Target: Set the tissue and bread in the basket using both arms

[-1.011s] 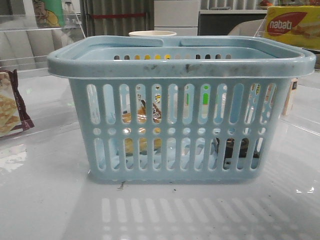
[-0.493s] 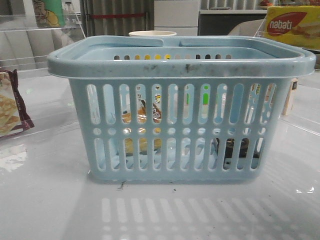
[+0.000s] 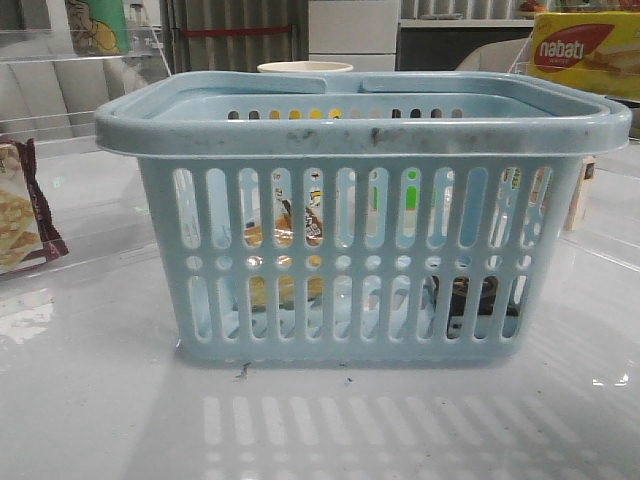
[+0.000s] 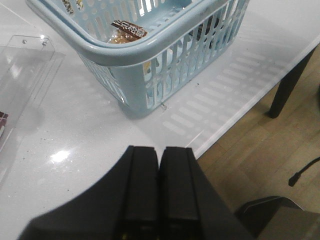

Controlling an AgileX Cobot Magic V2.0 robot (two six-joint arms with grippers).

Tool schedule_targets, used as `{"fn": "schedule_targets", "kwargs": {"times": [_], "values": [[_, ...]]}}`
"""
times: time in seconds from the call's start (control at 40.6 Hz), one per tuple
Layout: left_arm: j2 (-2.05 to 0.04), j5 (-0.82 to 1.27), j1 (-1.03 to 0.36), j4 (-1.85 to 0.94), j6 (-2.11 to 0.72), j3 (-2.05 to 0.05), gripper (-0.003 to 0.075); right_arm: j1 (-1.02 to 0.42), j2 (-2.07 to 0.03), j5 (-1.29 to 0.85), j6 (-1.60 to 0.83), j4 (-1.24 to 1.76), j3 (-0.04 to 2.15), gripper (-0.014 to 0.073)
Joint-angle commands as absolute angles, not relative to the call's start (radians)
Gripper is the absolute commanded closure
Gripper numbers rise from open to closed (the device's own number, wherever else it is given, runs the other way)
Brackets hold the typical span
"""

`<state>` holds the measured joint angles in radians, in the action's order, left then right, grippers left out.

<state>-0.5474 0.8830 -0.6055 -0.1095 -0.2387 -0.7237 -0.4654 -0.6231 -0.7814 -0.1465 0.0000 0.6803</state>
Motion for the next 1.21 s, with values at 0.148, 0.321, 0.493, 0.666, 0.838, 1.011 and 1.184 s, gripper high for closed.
{"fn": "schedule_targets", "kwargs": {"times": [0.148, 0.321, 0.493, 0.666, 0.838, 1.011, 1.184], "values": [[-0.384, 0.521, -0.417, -0.052, -0.238, -0.606, 0.0629, -0.465, -0.622, -0.719, -0.158, -0.010, 0.707, 0.0538], [-0.198, 0.334, -0.252, -0.061, -0.238, -0.407, 0.0629, -0.465, -0.622, -0.719, -0.158, -0.010, 0.707, 0.0538], [-0.055, 0.256, -0.146, -0.078, -0.238, -0.251, 0.0629, -0.465, -0.622, -0.719, -0.158, -0.010, 0.707, 0.0538], [-0.002, 0.162, -0.110, -0.087, -0.238, -0.137, 0.0629, -0.465, -0.622, -0.719, -0.158, -0.010, 0.707, 0.0538], [0.026, 0.010, -0.095, -0.035, -0.111, -0.034, 0.0629, -0.465, -0.622, -0.719, -0.158, -0.010, 0.707, 0.0538], [0.026, 0.000, -0.072, -0.008, -0.085, -0.012, 0.0629, -0.465, -0.622, -0.721, -0.158, -0.010, 0.707, 0.0538], [0.026, -0.046, -0.031, -0.010, -0.084, 0.008, 0.0629, -0.465, -0.622, -0.721, -0.158, -0.010, 0.707, 0.0538]]}}
